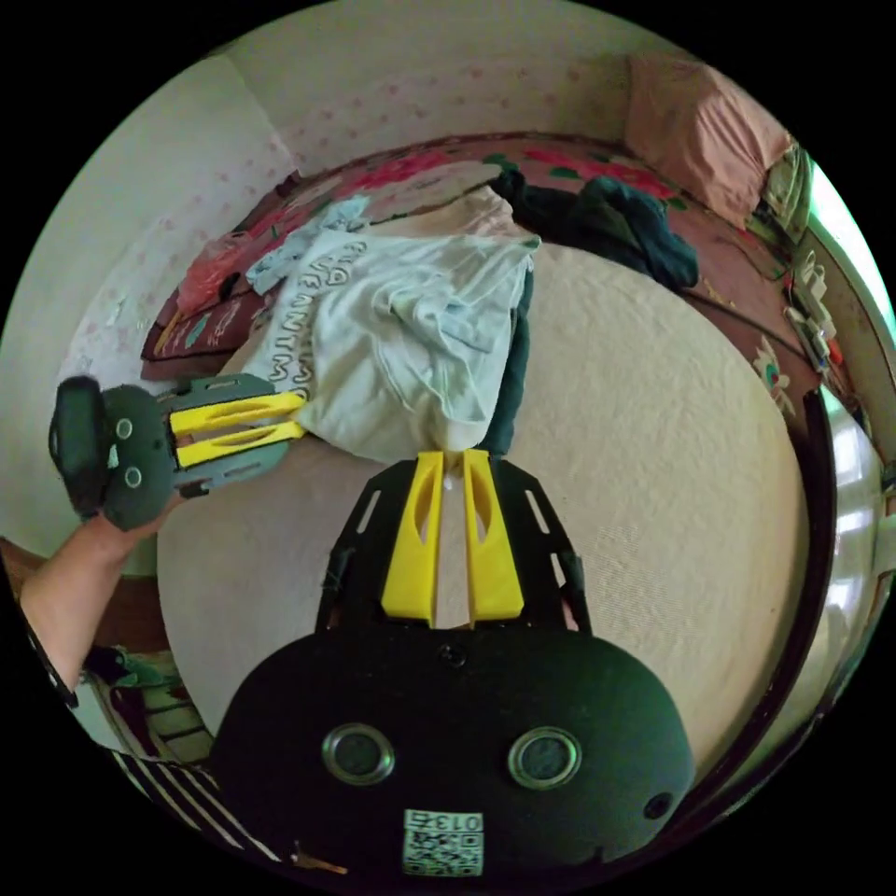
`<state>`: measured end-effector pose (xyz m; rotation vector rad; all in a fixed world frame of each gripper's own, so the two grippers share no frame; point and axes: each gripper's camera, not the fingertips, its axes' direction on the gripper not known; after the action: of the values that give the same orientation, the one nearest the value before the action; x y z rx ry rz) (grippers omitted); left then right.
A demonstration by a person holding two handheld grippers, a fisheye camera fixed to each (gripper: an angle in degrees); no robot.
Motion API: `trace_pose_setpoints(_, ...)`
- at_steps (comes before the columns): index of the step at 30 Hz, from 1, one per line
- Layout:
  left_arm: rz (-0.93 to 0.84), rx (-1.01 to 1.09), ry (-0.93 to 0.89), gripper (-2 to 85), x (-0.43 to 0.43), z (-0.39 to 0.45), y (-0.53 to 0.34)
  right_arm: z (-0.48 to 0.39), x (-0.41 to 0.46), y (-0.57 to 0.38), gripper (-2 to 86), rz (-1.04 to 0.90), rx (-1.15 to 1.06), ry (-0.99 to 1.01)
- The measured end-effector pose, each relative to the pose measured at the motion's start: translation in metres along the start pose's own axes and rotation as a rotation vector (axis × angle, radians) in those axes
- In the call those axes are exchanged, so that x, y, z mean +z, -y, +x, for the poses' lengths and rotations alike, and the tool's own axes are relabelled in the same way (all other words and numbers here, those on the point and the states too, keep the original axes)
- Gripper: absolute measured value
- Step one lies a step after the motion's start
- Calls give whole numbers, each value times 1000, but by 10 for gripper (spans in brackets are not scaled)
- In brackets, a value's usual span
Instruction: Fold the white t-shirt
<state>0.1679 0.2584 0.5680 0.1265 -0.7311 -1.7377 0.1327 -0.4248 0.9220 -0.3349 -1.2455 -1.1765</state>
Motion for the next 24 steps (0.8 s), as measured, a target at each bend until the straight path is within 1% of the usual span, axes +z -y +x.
trace_pose_setpoints(1, 13, -40, -25, 29, -6, -9, -7, -2, -10, -1, 33, 60, -21, 5)
trace_pose_setpoints(2, 63, -104, -38, 24, -16, -18, -19, -2, -18, -2, 31, 98, -29, 19)
trace_pose_setpoints(4, 143, -197, -51, 20, -33, -28, -42, -3, -48, -12, 27, 223, -62, 119)
trace_pose_setpoints(5, 193, -235, -60, 18, -47, -29, -61, -4, -55, -16, 26, 246, -81, 139)
trace_pose_setpoints(7, 275, -249, -67, 16, -68, -21, -91, -14, -83, -41, 24, 308, -191, 182)
trace_pose_setpoints(9, 301, -233, -133, 16, -81, -5, -119, -23, -100, -67, 22, 320, -261, 210)
trace_pose_setpoints(11, 297, -234, -296, 17, -84, 24, -157, -30, -111, -97, 20, 291, -300, 249)
trace_pose_setpoints(12, 285, -227, -350, 17, -83, 33, -166, -35, -113, -118, 19, 249, -307, 269)
trace_pose_setpoints(14, 243, -266, -520, 21, -72, 64, -200, -43, -108, -148, 16, 143, -303, 291)
trace_pose_setpoints(15, 239, -281, -543, 24, -70, 71, -208, -48, -99, -168, 13, 66, -262, 274)
trace_pose_setpoints(16, 224, -303, -564, 31, -68, 82, -222, -52, -87, -186, 11, -15, -232, 242)
trace_pose_setpoints(18, 238, -291, -567, 54, -71, 95, -232, -56, -74, -208, 9, -101, -189, 220)
trace_pose_setpoints(20, 298, -229, -526, 83, -75, 112, -232, -56, -76, -220, 8, -22, -142, 254)
trace_pose_setpoints(21, 305, -211, -517, 88, -75, 116, -230, -55, -76, -221, 7, -17, -106, 274)
trace_pose_setpoints(23, 330, -131, -471, 128, -69, 130, -217, -54, -75, -217, 6, -25, -65, 243)
trace_pose_setpoints(24, 336, -111, -462, 133, -67, 132, -213, -54, -76, -214, 4, -19, -66, 231)
